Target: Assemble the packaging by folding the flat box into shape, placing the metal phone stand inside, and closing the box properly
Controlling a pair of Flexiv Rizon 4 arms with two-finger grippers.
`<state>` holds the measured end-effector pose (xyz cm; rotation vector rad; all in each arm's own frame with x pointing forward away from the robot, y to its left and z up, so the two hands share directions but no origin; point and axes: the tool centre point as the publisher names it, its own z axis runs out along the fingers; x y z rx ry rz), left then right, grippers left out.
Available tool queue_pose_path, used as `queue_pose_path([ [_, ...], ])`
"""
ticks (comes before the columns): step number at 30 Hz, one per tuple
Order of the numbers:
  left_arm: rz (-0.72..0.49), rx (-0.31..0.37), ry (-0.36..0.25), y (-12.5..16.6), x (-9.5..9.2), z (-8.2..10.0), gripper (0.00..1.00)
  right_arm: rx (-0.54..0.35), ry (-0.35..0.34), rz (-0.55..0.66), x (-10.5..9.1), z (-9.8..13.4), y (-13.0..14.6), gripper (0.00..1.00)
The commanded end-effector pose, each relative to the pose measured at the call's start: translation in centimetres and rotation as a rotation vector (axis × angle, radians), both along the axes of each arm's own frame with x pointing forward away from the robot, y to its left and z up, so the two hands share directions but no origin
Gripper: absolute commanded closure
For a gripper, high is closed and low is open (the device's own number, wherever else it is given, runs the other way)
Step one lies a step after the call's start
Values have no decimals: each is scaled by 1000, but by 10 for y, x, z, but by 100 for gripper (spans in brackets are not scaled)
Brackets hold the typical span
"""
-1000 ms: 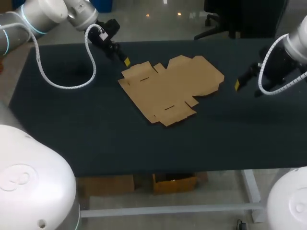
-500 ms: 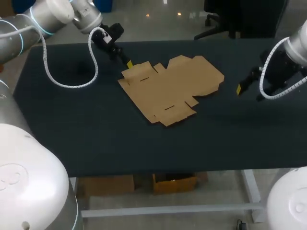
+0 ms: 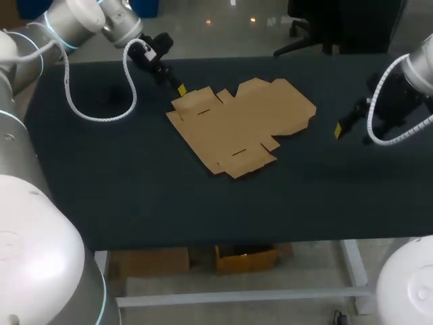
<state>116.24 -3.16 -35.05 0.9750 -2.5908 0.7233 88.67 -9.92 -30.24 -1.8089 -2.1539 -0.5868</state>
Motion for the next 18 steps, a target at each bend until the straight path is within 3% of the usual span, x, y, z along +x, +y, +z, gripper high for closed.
queue_pose_path([
  [1,-32,-51,62,-1,12,-8,0,16,5,-10,-2,-2,-4,0],
  [7,-13,-60,53,-1,14,-14,0,16,5,-10,-2,-2,-4,0],
  [18,-2,-99,99,3,30,-28,0,16,5,-10,-2,-2,-4,0],
])
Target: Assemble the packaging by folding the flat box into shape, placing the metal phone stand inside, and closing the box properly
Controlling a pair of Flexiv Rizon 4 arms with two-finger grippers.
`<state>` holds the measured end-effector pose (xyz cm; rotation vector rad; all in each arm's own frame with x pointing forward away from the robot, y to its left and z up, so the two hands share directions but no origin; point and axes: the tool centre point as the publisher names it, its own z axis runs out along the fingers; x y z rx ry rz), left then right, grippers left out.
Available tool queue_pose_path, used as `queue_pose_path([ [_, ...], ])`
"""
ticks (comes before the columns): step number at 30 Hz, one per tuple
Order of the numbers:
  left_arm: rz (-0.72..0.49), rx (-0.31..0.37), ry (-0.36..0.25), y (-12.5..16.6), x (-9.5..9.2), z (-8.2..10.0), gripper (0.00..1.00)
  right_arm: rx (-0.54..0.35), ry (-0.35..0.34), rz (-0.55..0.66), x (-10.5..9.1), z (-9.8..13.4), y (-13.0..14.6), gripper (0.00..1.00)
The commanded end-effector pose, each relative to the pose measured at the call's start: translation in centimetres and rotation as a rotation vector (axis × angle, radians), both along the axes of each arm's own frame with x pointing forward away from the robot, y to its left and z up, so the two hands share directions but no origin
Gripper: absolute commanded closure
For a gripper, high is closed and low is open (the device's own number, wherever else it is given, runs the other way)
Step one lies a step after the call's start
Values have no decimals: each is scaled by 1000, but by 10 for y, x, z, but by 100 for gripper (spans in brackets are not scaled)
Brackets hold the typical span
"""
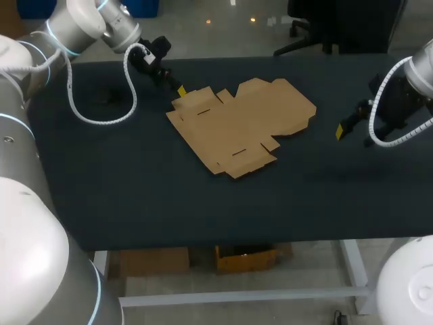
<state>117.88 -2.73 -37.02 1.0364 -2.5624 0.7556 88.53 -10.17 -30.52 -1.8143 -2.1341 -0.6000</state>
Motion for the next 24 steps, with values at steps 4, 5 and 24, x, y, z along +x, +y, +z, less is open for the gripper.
queue_pose_path([
  [4,-61,-117,115,-4,12,-12,10,2,2,1,-1,1,-1,0],
  [5,-65,-124,116,-4,11,-12,11,2,2,1,-1,1,-1,0],
  [24,-115,-199,193,-11,0,-22,42,2,2,1,-1,1,-1,0],
])
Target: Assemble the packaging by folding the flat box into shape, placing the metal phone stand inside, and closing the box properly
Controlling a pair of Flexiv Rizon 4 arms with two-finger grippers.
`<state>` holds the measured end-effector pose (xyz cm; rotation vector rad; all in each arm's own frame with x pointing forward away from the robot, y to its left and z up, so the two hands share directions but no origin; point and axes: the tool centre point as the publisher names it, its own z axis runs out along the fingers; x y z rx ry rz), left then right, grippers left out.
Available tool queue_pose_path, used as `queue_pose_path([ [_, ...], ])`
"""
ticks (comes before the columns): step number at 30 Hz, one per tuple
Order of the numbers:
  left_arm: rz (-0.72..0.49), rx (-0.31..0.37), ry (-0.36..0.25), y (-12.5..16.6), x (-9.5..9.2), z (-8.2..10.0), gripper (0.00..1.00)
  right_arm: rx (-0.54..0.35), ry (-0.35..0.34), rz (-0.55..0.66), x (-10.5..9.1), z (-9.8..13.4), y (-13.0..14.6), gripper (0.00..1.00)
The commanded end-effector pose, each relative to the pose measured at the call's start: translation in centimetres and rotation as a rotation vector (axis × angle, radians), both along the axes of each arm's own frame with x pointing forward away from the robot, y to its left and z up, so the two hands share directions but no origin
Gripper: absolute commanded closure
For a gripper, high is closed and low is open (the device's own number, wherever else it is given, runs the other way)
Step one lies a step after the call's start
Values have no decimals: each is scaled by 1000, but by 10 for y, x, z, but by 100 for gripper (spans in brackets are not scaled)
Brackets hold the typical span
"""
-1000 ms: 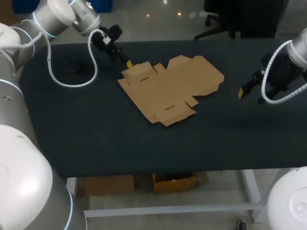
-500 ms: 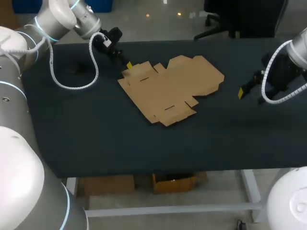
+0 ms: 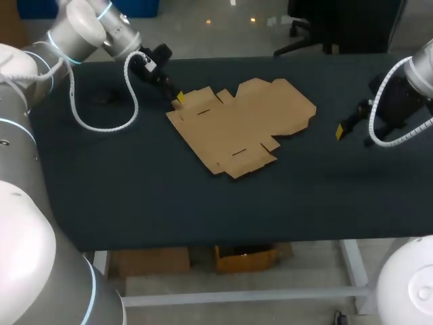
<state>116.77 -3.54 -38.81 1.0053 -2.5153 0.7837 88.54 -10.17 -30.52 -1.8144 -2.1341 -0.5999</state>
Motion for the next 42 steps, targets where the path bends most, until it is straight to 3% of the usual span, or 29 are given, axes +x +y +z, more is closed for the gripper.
queue_pose_path([
  [1,-104,-159,166,-4,10,-5,45,2,2,1,-1,1,-1,0],
  [2,-106,-159,170,-5,10,-5,51,2,2,1,-1,1,-1,0],
  [7,-134,-163,179,-9,6,-4,54,2,2,1,-1,1,-1,0],
  [11,-140,-160,191,-10,6,-3,65,2,2,1,-1,1,-1,0],
  [15,-147,-141,199,-10,3,-4,67,2,2,1,-1,1,-1,0],
  [16,-146,-137,201,-9,3,-5,71,2,2,1,-1,1,-1,0],
  [17,-144,-134,203,-9,2,-5,80,2,2,1,-1,1,-1,0],
  [18,-143,-133,204,-9,2,-6,94,2,2,1,-1,1,-1,0],
  [19,-142,-133,204,-9,2,-6,100,2,2,1,-1,1,-1,0],
  [29,-84,-173,172,-2,-14,0,100,2,2,1,-1,1,-1,0],
  [35,10,-204,123,2,-41,6,100,2,2,1,-1,1,-1,0],
  [42,132,-169,59,2,-72,3,100,2,2,1,-1,1,-1,0],
])
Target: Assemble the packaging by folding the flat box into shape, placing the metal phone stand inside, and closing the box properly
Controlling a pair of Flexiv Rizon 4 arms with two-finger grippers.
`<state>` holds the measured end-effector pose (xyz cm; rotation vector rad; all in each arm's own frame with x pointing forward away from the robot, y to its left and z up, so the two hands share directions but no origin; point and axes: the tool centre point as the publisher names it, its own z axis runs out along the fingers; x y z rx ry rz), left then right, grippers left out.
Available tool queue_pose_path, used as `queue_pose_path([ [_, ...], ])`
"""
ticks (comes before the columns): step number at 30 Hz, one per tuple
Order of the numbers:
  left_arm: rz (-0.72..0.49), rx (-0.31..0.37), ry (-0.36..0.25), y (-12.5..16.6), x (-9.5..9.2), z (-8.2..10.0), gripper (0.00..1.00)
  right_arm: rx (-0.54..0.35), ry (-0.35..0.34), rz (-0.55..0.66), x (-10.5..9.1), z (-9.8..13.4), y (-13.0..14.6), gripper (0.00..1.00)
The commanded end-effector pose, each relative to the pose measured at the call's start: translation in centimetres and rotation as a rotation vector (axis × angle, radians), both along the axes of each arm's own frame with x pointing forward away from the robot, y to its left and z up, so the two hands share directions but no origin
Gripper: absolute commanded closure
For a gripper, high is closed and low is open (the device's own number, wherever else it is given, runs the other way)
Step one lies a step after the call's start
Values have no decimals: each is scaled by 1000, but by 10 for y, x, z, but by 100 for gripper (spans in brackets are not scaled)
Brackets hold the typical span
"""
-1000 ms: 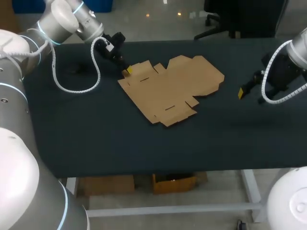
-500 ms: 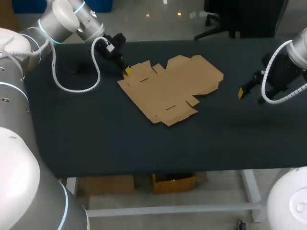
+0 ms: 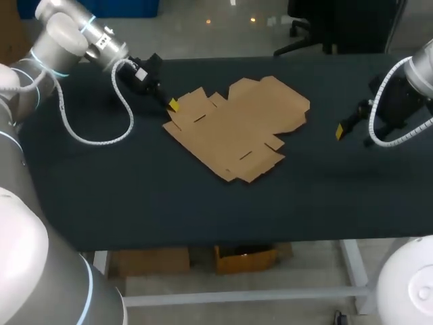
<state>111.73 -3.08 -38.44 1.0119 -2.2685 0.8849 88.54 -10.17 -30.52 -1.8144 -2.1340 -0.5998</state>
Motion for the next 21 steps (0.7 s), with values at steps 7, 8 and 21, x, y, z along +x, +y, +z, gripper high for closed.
queue_pose_path([
  [7,245,23,-110,-1,-37,1,100,2,2,1,-1,1,-1,0],
  [8,264,9,-111,1,-39,2,100,2,2,1,-1,1,-1,0],
  [21,163,116,-113,-3,-37,20,0,2,2,1,-1,1,-1,0],
])
